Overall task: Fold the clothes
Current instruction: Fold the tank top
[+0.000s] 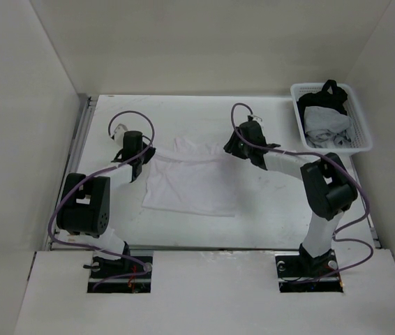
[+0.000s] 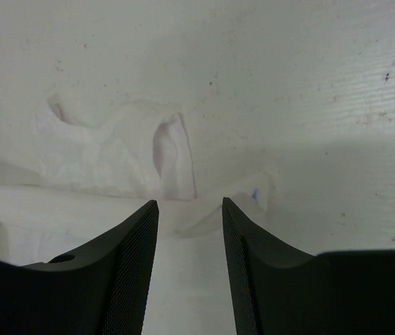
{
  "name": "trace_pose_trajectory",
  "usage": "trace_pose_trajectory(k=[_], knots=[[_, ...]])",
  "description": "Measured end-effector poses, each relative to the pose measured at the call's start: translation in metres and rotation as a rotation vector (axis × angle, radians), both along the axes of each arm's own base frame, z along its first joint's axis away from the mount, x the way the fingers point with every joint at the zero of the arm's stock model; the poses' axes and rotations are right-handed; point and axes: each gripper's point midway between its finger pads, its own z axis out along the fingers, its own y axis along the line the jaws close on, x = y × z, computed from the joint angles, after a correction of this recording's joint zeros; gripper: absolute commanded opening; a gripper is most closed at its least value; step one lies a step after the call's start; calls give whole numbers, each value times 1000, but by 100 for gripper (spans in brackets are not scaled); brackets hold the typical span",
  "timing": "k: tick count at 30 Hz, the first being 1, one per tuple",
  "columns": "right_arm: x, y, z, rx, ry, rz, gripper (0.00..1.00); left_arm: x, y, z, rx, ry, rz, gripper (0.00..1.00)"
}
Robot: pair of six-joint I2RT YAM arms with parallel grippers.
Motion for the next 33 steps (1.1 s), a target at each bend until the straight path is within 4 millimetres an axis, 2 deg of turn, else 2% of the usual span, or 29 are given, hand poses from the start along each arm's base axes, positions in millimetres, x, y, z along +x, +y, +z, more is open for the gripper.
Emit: trace_pose_trajectory(k=[8, 17, 20, 23, 25, 30, 33], knots=[[4, -18, -13, -8, 31, -45, 47, 4, -3, 7, -3, -16, -6, 0], [4, -16, -27, -13, 66, -38, 46, 3, -9, 7, -3, -16, -19, 0], [3, -16, -31, -15, 79, -35, 36, 5, -10, 9, -3, -20, -19, 0], [3, -17, -31, -11, 80, -35, 15, 7, -11, 12, -5, -27, -22, 0], [4, -19, -30, -5, 82, -40, 6, 8, -12, 14, -5, -31, -24, 0], [5, -20, -30, -2, 82, -42, 1, 7, -16, 14, -4, -30, -31, 0], [2, -22, -21, -1, 69, -42, 1, 4, -16, 21, -3, -34, -33, 0]])
